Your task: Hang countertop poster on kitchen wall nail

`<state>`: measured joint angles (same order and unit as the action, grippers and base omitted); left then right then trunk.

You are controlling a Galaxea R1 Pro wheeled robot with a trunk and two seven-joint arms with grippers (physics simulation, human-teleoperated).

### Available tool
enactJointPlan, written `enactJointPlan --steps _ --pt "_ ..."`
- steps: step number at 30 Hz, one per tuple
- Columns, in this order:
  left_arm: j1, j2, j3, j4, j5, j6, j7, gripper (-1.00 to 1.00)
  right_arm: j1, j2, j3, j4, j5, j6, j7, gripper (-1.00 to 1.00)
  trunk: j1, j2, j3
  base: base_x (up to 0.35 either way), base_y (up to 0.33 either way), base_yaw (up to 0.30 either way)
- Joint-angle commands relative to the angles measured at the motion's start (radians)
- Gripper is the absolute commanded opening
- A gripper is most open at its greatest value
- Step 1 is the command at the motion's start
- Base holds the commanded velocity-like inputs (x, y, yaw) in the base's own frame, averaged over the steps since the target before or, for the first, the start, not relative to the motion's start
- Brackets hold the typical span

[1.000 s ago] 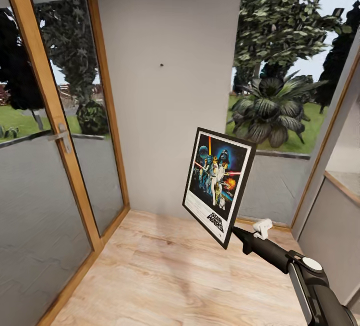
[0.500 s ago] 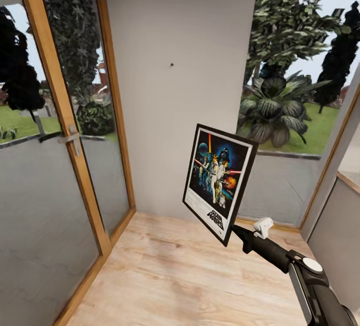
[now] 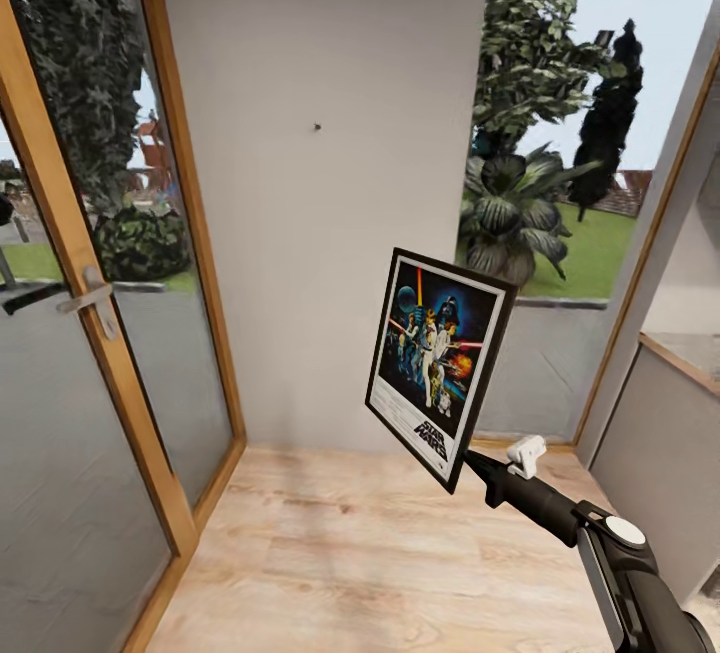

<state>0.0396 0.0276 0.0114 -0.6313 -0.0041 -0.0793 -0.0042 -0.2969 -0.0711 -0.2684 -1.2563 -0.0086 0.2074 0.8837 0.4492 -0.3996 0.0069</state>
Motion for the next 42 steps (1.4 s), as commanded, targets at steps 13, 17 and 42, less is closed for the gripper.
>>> enactJointPlan --steps 13,17,42 --pt "0.001 0.000 0.002 -0.001 0.000 -0.002 0.000 1.00 -0.001 0.001 -0.002 0.000 -0.004 0.009 0.008 -1.00 0.001 0.000 0.000 0.246 0.274 -0.232" --pt "0.001 0.000 0.002 -0.001 0.000 -0.002 0.000 1.00 -0.001 0.001 -0.002 0.000 -0.004 0.009 0.008 -1.00 0.001 0.000 0.000 0.190 0.272 -0.019" --pt "0.001 0.000 0.002 -0.001 0.000 -0.002 0.001 1.00 -0.001 0.001 -0.002 -0.002 -0.004 0.009 0.008 -1.00 0.001 0.000 0.000 0.164 0.031 -0.001"
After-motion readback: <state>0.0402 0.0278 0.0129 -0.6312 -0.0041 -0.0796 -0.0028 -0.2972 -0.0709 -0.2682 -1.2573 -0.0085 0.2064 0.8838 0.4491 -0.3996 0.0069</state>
